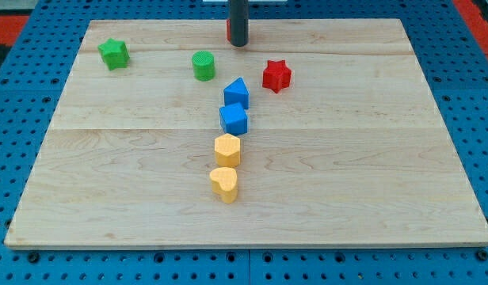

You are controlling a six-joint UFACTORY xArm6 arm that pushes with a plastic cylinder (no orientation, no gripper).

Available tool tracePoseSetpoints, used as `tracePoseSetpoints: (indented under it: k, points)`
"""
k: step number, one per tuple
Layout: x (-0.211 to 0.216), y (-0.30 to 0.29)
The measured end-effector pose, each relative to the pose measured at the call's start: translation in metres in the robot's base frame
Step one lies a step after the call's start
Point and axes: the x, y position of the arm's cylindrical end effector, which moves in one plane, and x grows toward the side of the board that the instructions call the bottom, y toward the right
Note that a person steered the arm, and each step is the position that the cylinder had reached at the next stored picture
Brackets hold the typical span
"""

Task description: Move the red star to the bottom left of the red circle

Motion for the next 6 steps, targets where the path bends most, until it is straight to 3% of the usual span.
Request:
tracePoseSetpoints:
  k: [1,2,3,4,6]
  points:
    - [0.015,0.068]
    - [0.061,0.129]
    - [0.105,0.134]
    - [0.121,0.093]
    - [0.094,0.053]
